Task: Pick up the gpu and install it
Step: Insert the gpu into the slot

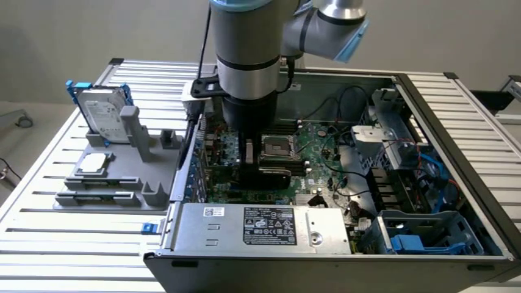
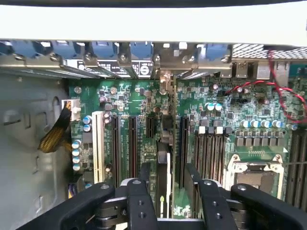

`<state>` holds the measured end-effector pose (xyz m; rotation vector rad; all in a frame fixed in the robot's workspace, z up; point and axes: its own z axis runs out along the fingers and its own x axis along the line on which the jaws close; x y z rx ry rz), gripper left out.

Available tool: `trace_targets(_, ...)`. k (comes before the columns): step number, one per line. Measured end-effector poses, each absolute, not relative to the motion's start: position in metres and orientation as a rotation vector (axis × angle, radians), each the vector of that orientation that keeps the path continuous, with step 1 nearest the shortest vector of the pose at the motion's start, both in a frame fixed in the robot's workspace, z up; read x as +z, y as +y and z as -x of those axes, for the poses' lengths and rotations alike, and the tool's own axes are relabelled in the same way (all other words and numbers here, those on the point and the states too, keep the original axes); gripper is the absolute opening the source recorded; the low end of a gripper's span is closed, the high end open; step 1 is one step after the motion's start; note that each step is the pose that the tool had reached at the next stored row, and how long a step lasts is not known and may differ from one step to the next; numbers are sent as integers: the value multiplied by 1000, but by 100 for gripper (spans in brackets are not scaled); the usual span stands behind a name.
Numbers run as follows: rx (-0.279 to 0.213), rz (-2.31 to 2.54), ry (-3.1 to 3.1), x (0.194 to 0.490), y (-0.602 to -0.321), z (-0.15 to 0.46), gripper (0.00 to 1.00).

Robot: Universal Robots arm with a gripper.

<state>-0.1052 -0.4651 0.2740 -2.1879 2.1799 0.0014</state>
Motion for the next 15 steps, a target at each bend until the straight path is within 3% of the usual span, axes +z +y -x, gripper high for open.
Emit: trace_targets(15, 30, 2200, 2193, 337, -465, 97, 42)
